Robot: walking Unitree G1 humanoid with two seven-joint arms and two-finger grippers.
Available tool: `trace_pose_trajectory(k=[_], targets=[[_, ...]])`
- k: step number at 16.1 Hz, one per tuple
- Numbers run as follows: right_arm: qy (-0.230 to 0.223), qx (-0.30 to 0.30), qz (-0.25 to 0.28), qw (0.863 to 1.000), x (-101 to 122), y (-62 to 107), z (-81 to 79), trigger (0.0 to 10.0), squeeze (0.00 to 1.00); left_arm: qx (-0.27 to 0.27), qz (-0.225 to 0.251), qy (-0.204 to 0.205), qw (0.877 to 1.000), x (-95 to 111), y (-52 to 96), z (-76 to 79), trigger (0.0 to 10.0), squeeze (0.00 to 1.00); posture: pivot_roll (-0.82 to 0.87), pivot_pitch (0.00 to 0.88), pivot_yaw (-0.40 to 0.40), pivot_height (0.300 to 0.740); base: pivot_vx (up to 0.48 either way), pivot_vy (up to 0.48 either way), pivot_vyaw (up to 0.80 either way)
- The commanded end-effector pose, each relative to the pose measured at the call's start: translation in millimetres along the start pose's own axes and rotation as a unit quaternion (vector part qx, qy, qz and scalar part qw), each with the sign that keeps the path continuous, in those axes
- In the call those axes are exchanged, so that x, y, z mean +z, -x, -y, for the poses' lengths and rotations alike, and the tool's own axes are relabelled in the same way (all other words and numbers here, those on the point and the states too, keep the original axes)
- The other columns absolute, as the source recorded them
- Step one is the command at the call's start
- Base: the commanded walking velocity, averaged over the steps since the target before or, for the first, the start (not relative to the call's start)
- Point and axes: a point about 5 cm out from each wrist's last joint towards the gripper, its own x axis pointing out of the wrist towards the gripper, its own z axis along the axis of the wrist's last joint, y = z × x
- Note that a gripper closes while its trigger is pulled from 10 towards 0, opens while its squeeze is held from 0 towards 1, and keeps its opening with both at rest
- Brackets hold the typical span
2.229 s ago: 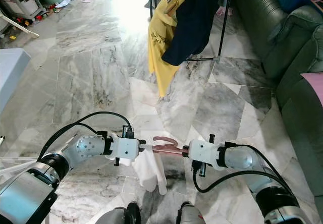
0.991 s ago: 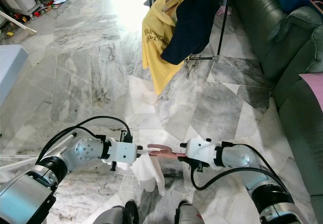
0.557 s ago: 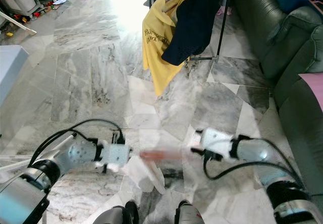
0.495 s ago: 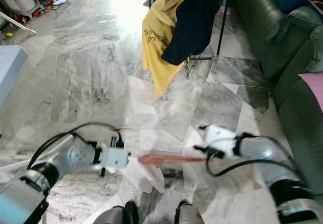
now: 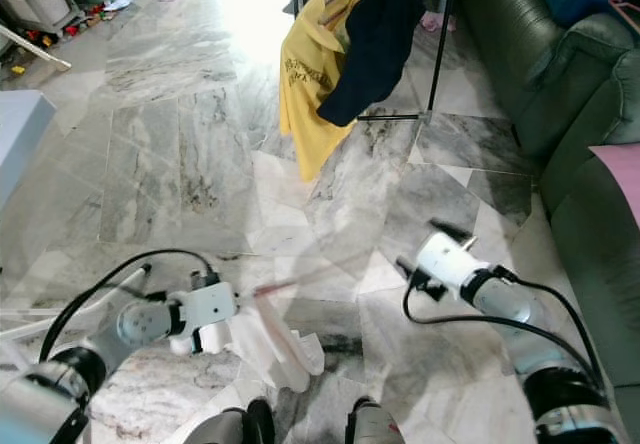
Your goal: Hang hanger
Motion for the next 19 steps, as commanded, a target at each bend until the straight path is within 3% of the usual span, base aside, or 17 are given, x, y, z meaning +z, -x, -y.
trace_pose_trajectory(k=[1, 2, 3, 4, 5, 6, 7, 8, 10, 12, 14, 16, 18, 19], targets=[[-0.070, -0.066, -0.036, 0.995, -20, 6.6, -12.1, 10.0, 1.00, 0.058, -0.003, 0.100, 0.993, -11, 2.4, 3.4, 0.0, 0.00, -0.21, 0.176, 0.060, 0.740, 0.000, 0.000, 0.00], [-0.092, -0.080, -0.045, 0.992, -24, 7.6, -17.9, 10.0, 1.00, 0.073, -0.002, 0.130, 0.989, -13, 2.1, 6.1, 0.0, 0.00, -0.21, 0.174, 0.057, 0.740, 0.000, 0.000, 0.00], [-0.158, -0.111, -0.065, 0.979, -34, 9.6, -37.1, 10.0, 1.00, 0.125, 0.000, 0.232, 0.965, -19, 1.0, 13.1, 0.0, 0.00, -0.20, 0.169, 0.054, 0.740, 0.000, 0.000, 0.00], [-0.189, -0.123, -0.077, 0.971, -38, 10.5, -48.0, 10.0, 1.00, 0.147, -0.001, 0.276, 0.950, -22, 0.3, 17.7, 0.0, 0.00, -0.20, 0.169, 0.054, 0.740, 0.000, 0.000, 0.00], [-0.237, -0.136, -0.100, 0.957, -45, 12.0, -66.1, 10.0, 1.00, 0.172, 0.001, 0.332, 0.928, -24, -2.1, 27.0, 0.0, 0.00, -0.20, 0.159, 0.044, 0.740, 0.000, 0.000, 0.00], [-0.270, -0.139, -0.115, 0.946, -48, 12.8, -77.9, 10.0, 0.97, 0.185, -0.002, 0.359, 0.915, -25, -4.1, 33.1, 0.0, 0.00, -0.19, 0.155, 0.040, 0.740, 0.000, 0.000, 0.00], [-0.308, -0.138, -0.136, 0.932, -52, 13.5, -92.7, 10.0, 0.00, 0.193, -0.001, 0.393, 0.899, -24, -7.4, 41.7, 0.0, 0.00, -0.19, 0.152, 0.037, 0.740, 0.000, 0.000, 0.00], [-0.337, -0.118, -0.158, 0.921, -54, 14.0, -110.0, 10.0, 0.00, 0.177, 0.013, 0.396, 0.901, -16, -13.5, 49.0, 0.0, 0.00, -0.19, 0.149, 0.032, 0.740, 0.000, 0.000, 0.00], [-0.356, -0.095, -0.173, 0.913, -55, 13.6, -120.4, 10.0, 0.00, 0.125, 0.058, 0.365, 0.921, 3, -21.8, 47.9, 0.0, 0.00, -0.18, 0.149, 0.027, 0.740, 0.000, 0.000, 0.00], [-0.407, -0.068, -0.137, 0.901, -46, 6.4, -122.2, 10.0, 0.00, 0.037, 0.151, 0.303, 0.940, 35, -26.8, 33.6, 0.0, 0.00, -0.17, 0.153, 0.024, 0.740, 0.000, 0.000, 0.00], [-0.381, -0.036, -0.116, 0.916, -39, 1.4, -121.2, 10.0, 0.00, -0.034, 0.205, 0.224, 0.952, 54, -22.5, 17.5, 0.0, 0.00, -0.16, 0.168, 0.034, 0.740, 0.000, 0.000, 0.00], [-0.349, 0.002, -0.096, 0.932, -32, -2.2, -121.0, 10.0, 0.00, -0.070, 0.218, 0.131, 0.964, 61, -14.0, 0.4, 0.0, 0.00, -0.15, 0.185, 0.049, 0.740, 0.000, 0.000, 0.00], [-0.315, 0.048, -0.065, 0.946, -24, -3.4, -119.7, 10.0, 0.00, -0.101, 0.235, 0.101, 0.962, 67, -8.1, -9.8, 0.0, 0.00, -0.15, 0.203, 0.055, 0.740, 0.000, 0.000, 0.00], [-0.299, 0.081, -0.040, 0.950, -20, -2.8, -116.7, 10.0, 0.00, -0.128, 0.241, 0.063, 0.960, 70, -3.7, -14.4, 0.0, 0.00, -0.15, 0.217, 0.061, 0.740, 0.000, 0.000, 0.00]])
